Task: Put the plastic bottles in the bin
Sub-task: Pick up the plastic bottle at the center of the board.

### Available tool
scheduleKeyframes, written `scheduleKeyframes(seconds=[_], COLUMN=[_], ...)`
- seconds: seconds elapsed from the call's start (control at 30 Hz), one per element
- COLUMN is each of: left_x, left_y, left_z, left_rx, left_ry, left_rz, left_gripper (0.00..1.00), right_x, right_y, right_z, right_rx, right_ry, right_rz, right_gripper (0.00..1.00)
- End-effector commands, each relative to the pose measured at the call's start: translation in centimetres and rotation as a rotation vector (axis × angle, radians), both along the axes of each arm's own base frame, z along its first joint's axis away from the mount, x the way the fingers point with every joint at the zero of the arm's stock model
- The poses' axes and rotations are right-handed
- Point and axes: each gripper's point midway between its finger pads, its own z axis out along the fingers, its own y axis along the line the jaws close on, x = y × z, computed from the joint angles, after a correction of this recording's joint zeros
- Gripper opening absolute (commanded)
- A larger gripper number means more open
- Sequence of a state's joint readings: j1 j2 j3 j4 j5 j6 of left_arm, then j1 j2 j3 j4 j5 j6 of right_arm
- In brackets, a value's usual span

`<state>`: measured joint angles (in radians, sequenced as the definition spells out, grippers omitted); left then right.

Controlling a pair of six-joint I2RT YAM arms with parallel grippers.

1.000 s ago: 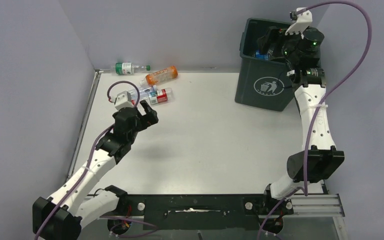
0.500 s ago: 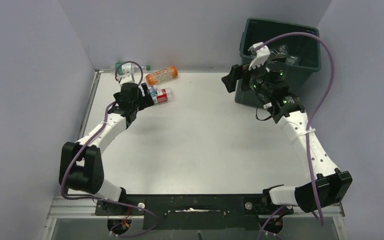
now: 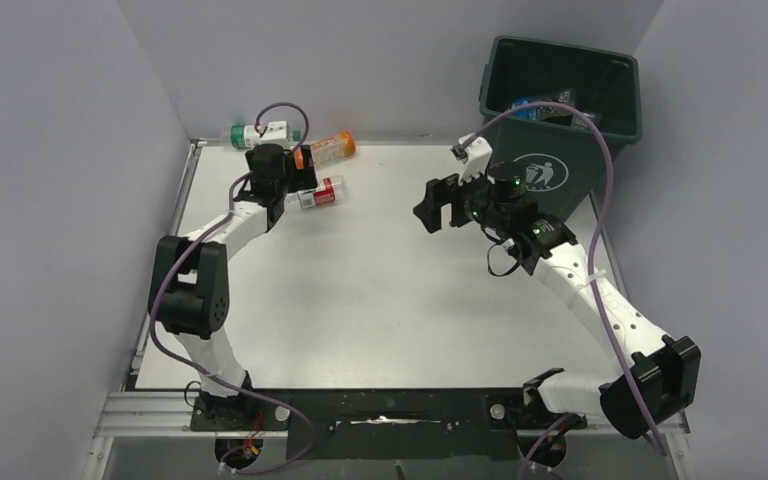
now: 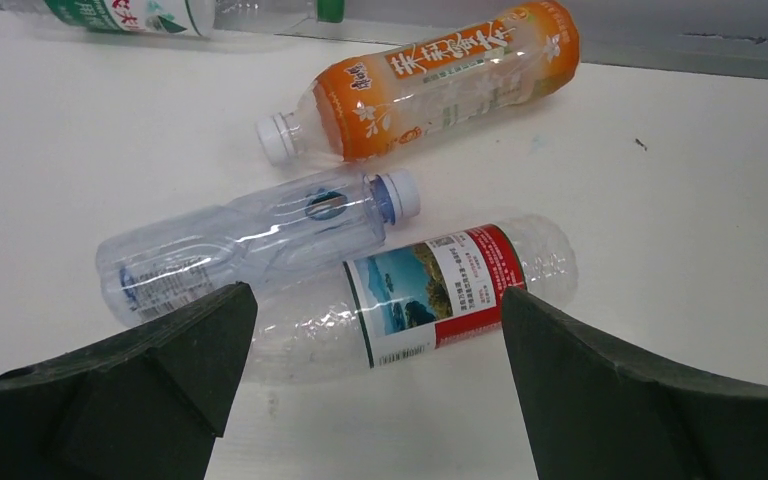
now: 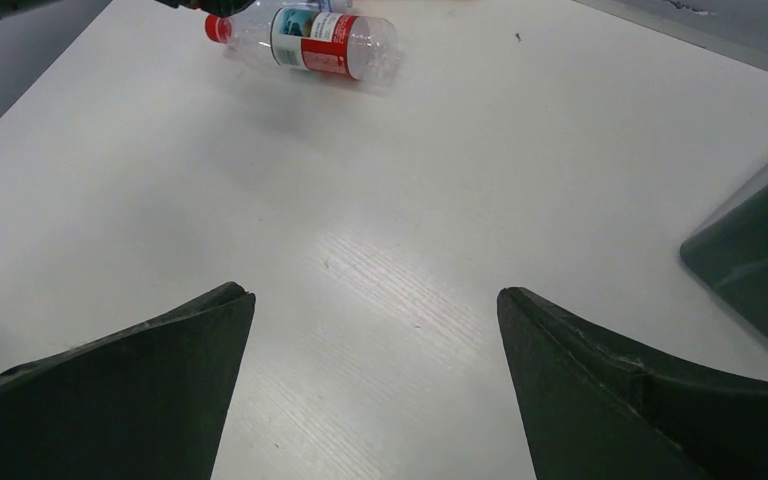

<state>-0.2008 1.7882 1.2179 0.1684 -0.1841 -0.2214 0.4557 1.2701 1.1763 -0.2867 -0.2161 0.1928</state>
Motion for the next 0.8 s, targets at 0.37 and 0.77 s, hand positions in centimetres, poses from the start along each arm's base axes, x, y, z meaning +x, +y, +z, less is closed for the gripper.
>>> scheduleKeyframes(seconds=[0.37,0.77], left_x=[2.9,0.6], left_y=[-2.4,-4.6], left_z=[-3.4,-5.1], left_rx=[0.012,-0.005], left_ry=[-0.018,0.047], left_rz=[-0.147,-0.193], left_gripper=[0.94,0.94], right_x=[-3.5,-3.3], right_y=[2.3,2.9], right_z=[-4.8,-7.0], right_rx=[-0.018,-0.057], right_ry=[0.046,0.073], right_rz=[0.032,0.048], right_gripper=[0.98,0.98])
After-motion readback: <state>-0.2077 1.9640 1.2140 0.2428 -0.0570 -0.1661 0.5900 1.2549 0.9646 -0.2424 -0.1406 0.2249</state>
